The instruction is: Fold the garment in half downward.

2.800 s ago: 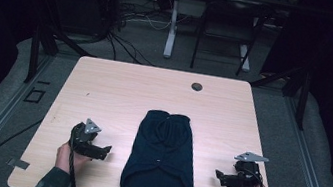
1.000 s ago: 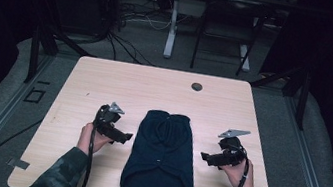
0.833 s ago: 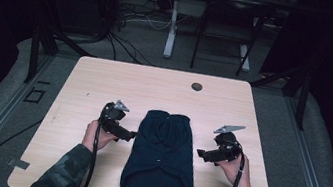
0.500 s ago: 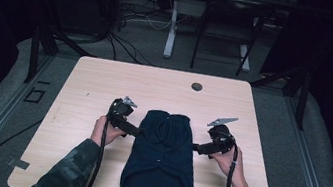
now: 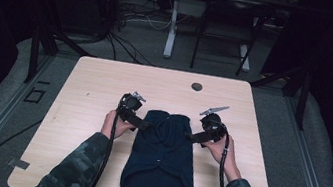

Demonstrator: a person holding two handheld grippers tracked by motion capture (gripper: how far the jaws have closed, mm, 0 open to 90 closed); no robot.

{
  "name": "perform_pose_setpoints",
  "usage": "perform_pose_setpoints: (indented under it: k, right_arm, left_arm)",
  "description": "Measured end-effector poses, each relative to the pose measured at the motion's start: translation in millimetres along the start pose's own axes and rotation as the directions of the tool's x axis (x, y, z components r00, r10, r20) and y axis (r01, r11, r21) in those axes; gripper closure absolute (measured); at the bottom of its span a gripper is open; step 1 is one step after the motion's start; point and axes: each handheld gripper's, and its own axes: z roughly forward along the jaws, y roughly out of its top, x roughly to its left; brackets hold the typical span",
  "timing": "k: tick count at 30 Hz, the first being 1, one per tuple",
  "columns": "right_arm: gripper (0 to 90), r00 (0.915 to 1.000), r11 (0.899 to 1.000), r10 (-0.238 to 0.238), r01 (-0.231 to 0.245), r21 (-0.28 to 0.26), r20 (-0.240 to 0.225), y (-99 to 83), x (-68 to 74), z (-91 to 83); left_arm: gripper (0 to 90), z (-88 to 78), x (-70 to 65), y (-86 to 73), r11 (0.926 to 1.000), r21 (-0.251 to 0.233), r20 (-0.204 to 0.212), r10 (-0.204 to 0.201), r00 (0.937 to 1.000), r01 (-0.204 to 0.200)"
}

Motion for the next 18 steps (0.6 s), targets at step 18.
perform_pose_setpoints:
  k: [18]
  right_arm:
    - [16.8,0.9986,0.998,0.052,-0.052,0.029,-0.011,39.3,-14.3,28.8]
  left_arm:
    - [7.0,27.1,7.3,31.3,0.9991,0.036,-0.003,-0.023,0.9997,0.023]
